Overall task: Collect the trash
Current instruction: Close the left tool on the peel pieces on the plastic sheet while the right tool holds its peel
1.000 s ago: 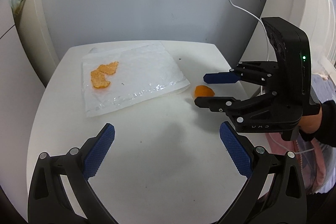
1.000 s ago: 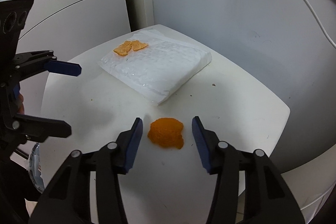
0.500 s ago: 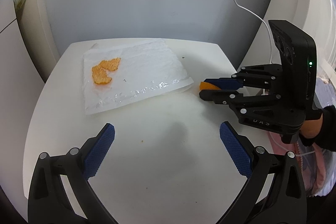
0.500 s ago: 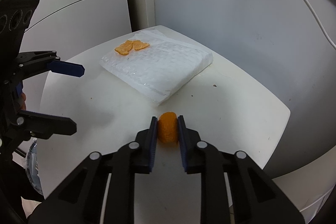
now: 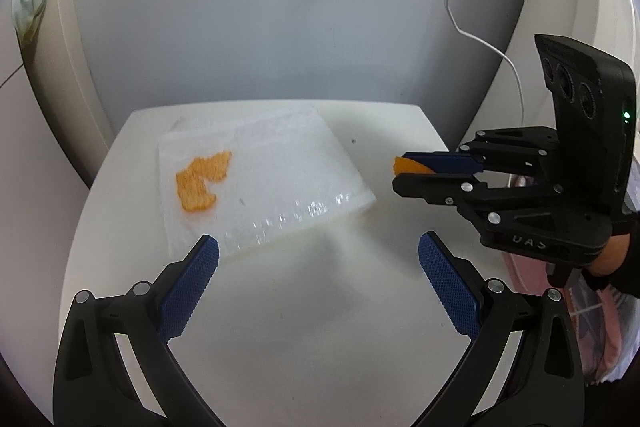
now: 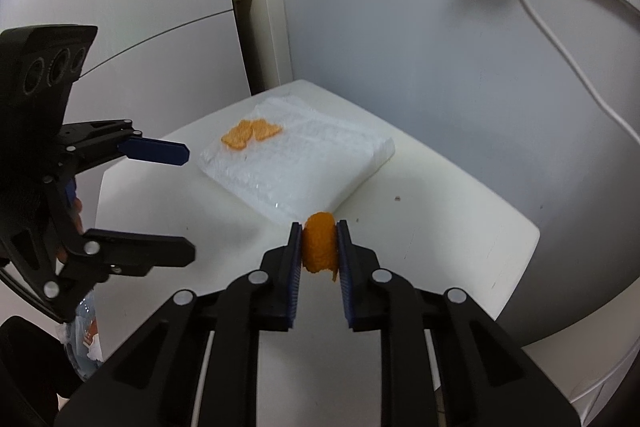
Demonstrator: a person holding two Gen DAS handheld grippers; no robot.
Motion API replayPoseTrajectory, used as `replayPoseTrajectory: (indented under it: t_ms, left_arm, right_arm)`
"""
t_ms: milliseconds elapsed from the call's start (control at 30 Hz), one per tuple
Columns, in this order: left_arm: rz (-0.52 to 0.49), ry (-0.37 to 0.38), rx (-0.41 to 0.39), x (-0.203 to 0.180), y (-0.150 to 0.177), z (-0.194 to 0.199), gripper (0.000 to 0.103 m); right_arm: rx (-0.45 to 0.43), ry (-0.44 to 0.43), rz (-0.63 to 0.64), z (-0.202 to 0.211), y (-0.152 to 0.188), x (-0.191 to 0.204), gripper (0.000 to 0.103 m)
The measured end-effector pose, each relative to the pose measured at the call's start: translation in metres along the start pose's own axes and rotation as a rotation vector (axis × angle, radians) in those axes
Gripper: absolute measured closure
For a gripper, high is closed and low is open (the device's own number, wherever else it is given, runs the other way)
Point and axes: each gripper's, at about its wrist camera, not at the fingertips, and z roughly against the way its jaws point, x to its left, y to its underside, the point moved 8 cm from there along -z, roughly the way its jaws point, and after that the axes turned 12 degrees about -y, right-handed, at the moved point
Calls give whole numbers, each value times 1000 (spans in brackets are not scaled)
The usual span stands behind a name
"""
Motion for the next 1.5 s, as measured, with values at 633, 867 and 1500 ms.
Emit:
replayPoseTrajectory:
  t_ms: [633, 867, 1500]
  left_arm:
    - [71, -76, -17, 40, -42, -27, 6]
    - [80, -92, -16, 46, -43, -34, 7]
    - [117, -116, 41, 54, -30, -52, 37]
  right_arm:
    - [-44, -46, -19, -13, -37, -6, 85]
    - [-70, -65, -35, -13, -41, -6, 85]
    - [-91, -76, -33, 0, -45, -4, 85]
